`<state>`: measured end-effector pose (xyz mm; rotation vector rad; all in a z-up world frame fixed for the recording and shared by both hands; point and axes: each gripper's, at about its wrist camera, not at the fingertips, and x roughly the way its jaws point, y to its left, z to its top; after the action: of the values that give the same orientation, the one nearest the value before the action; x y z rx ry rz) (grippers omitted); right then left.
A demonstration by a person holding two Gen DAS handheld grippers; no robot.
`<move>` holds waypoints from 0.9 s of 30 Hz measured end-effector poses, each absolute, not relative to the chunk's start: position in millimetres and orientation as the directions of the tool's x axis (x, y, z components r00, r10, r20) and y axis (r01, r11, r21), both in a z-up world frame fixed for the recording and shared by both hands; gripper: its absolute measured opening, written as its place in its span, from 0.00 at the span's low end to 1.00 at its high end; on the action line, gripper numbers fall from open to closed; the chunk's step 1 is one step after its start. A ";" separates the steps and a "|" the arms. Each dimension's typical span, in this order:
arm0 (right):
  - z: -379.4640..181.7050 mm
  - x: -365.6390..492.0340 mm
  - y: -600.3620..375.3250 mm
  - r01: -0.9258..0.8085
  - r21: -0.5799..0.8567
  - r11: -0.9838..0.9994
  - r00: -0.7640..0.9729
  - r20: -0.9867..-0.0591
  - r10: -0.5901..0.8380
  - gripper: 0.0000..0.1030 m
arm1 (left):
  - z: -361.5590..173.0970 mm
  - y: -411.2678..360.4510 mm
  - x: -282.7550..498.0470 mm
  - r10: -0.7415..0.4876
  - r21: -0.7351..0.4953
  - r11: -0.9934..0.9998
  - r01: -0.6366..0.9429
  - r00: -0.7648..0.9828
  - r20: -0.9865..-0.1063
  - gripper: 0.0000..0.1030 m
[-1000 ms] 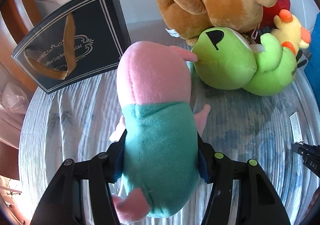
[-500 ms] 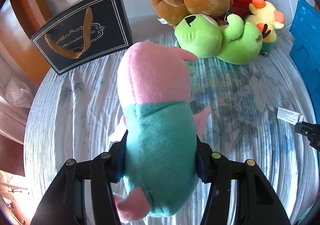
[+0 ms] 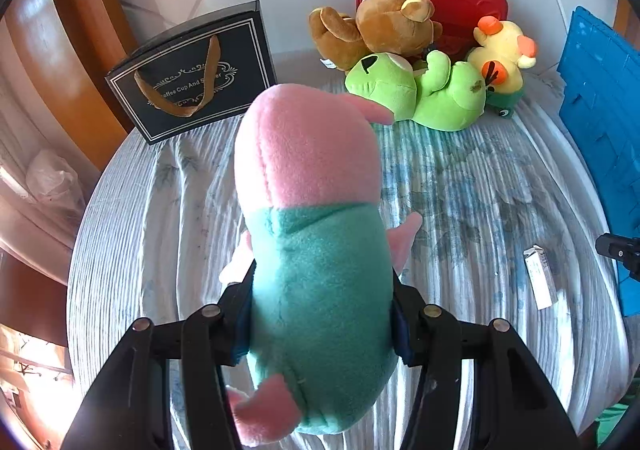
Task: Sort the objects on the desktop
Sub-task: 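Lift the white box and George pig and carry both over the blue crate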
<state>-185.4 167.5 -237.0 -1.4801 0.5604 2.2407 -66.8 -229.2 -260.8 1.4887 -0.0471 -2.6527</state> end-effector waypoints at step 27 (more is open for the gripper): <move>-326.6 -197.6 150.6 -0.491 0.041 -0.870 -0.223 -0.971 0.081 0.17 | -254.6 -228.1 -36.8 -0.116 0.106 -0.993 0.047 -0.510 -0.852 0.52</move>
<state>-197.6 150.6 -326.6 -1.6728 0.4857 2.1471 -36.8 -228.1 -254.6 1.5032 -0.1056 -2.6492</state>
